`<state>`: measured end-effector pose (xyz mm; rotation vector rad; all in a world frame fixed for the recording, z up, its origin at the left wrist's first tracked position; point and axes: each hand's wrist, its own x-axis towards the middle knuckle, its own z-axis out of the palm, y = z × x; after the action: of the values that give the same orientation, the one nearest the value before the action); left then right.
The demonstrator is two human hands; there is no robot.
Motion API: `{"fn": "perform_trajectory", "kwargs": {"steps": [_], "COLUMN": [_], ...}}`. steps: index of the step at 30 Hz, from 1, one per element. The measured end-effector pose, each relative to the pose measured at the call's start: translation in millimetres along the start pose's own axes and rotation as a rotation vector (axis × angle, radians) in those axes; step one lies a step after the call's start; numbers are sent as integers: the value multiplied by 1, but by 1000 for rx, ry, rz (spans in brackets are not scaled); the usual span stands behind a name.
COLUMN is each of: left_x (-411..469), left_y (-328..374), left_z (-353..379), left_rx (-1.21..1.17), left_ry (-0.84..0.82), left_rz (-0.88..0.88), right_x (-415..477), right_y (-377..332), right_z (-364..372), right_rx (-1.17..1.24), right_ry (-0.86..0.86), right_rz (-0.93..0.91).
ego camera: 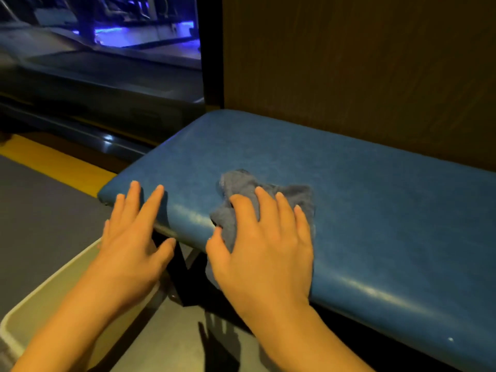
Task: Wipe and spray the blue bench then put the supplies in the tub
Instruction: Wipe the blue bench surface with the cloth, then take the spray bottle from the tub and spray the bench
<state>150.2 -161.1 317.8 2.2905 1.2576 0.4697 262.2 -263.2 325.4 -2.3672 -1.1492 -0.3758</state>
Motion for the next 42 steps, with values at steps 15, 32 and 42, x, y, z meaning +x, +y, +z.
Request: {"fn": "perform_trajectory", "kwargs": {"steps": [15,32,42], "left_x": [41,-17,-86], "left_y": [-45,-133,-193], "left_z": [-10,50,196], "left_rx": [-1057,-2137,-2233], "left_ry": [251,94,285], "left_rz": [-333,-228,-1167], "right_x": [78,-28,-148], "right_y": [-110,-118,-34], "right_z": [60,142,285], "right_rx": [236,549,204], "right_ry": [-192,-195,-809], "right_rz": [-304,-745,-821]}}
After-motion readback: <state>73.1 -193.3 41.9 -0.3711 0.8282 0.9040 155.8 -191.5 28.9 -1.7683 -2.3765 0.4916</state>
